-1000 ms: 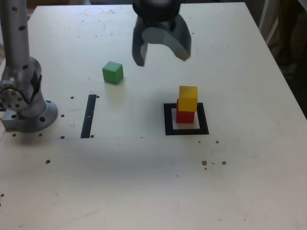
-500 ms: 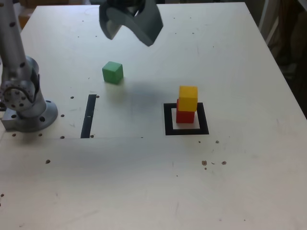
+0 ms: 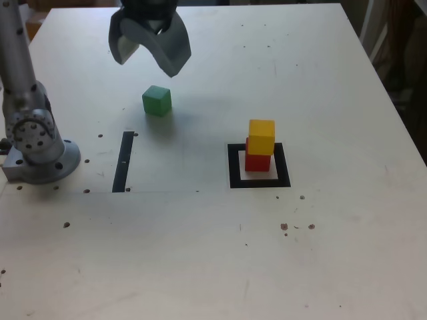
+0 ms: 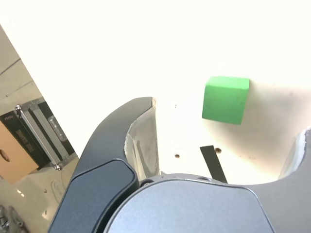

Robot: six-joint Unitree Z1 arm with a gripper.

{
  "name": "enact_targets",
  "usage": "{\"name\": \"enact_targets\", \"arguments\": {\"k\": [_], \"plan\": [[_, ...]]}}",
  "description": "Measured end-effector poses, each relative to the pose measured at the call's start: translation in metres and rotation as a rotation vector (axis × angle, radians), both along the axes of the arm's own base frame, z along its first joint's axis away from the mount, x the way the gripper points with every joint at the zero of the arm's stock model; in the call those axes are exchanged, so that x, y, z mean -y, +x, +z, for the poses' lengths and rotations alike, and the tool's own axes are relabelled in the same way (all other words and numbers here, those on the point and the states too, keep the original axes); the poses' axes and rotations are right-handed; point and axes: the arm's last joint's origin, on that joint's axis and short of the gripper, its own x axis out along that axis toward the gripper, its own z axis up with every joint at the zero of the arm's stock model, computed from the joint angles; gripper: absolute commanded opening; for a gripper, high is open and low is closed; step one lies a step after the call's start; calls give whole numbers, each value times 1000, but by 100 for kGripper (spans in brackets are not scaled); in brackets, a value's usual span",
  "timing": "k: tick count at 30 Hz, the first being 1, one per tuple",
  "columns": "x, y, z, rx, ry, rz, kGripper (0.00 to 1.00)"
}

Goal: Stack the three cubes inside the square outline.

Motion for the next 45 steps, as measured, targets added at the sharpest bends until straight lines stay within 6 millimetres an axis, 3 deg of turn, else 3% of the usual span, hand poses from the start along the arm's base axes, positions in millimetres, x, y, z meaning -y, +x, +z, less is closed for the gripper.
{"name": "enact_targets", "arguments": {"k": [11,22,39,45], "plan": [[2,-6,-28,-4,-109,13,95],[-9,13,-57,-55,-135,28,92],[-16,11,-65,-22,-132,50,81],[-21,9,-66,-26,-142,60,66]]}}
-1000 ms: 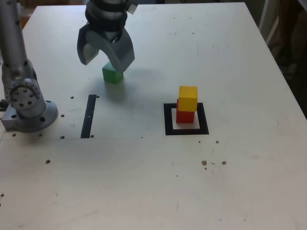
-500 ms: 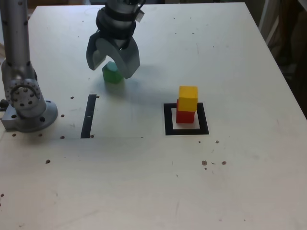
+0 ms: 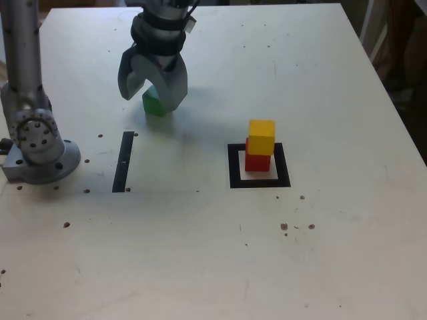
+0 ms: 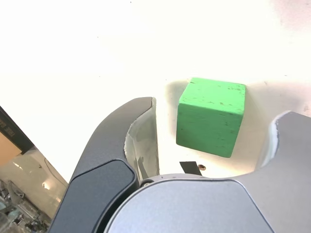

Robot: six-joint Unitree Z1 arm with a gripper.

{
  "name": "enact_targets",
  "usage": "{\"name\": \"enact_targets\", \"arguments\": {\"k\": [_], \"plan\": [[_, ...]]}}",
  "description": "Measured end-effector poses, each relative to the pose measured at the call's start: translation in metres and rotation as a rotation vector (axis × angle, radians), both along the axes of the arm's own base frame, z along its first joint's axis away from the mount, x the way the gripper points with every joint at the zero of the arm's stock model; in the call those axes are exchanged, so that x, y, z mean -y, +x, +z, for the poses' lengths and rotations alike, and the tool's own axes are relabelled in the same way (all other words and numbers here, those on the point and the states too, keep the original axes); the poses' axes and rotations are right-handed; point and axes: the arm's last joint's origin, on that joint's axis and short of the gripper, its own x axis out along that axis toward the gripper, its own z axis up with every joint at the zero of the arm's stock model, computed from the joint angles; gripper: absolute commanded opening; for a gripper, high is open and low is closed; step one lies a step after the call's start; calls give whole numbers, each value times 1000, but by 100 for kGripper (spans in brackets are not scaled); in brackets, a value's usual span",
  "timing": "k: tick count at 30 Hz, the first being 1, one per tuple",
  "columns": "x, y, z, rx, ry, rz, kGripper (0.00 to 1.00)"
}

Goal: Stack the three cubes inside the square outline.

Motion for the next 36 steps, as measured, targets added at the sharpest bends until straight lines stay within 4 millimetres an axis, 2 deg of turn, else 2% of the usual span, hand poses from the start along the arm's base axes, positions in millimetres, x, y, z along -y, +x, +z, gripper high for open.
{"name": "enact_targets", "arguments": {"k": [6,12,27,31,36], "plan": [[0,1,0,7,0,0,54],[0,0,-2,9,0,2,50],[-1,1,-4,35,-5,12,33],[-1,2,4,70,-3,21,28],[5,-2,31,115,14,33,28]]}}
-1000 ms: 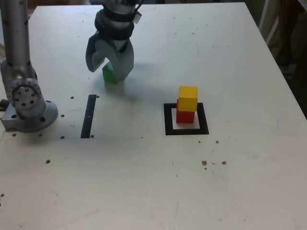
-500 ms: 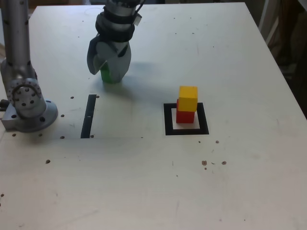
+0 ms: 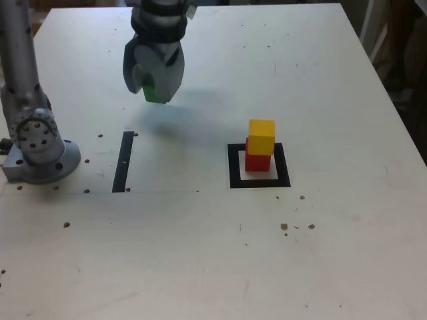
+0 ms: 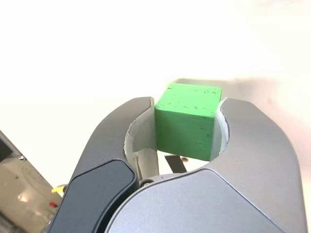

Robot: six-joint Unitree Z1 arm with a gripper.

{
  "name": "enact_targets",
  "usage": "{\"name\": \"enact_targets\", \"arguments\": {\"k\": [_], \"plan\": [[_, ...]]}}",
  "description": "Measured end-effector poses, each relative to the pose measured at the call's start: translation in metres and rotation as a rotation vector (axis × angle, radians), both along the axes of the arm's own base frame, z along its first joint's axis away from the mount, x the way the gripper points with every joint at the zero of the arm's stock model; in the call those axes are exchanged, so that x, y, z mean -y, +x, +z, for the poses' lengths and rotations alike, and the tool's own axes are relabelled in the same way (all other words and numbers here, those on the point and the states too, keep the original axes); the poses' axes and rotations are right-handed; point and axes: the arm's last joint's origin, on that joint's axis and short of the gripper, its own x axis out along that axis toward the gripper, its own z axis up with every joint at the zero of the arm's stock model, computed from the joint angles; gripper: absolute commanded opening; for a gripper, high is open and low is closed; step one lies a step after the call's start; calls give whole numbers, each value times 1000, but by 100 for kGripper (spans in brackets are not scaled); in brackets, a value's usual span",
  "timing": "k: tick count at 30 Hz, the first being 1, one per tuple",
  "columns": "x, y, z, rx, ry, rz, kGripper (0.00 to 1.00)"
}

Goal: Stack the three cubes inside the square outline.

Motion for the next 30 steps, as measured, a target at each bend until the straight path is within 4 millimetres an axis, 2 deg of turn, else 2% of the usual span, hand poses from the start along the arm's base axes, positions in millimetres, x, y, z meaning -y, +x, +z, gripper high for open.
{"name": "enact_targets", "arguments": {"k": [7,17,20,24,30], "plan": [[13,9,23,1,-19,18,28],[72,35,93,84,57,65,28],[86,47,107,124,69,107,28],[101,68,109,153,59,162,28],[122,103,100,150,54,169,28]]}}
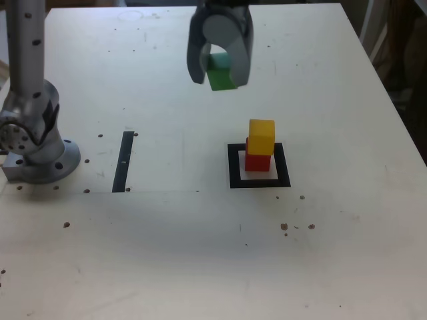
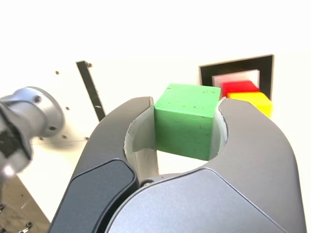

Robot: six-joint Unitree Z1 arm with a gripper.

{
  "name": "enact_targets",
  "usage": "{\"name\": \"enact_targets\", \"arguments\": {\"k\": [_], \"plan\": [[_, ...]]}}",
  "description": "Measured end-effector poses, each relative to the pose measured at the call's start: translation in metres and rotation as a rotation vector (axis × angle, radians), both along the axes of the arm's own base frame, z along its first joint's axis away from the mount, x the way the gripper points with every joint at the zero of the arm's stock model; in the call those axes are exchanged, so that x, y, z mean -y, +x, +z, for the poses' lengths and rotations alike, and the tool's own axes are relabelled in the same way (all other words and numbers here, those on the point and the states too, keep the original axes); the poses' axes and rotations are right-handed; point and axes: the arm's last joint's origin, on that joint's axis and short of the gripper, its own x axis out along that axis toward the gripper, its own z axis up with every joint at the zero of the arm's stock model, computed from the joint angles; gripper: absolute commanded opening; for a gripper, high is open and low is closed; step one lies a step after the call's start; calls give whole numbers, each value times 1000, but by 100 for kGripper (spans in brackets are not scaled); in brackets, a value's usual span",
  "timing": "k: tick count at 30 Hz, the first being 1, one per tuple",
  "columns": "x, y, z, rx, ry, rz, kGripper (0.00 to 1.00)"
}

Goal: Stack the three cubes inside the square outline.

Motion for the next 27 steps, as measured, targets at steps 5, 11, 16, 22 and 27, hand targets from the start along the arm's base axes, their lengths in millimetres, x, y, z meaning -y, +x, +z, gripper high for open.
{"name": "enact_targets", "arguments": {"k": [5,11,16,22,27], "plan": [[10,18,0,21,6,4,28],[13,32,-5,21,6,-1,28],[20,39,-9,14,7,-18,28],[32,44,-17,-3,7,-40,28],[45,52,-24,-12,2,-56,28]]}}
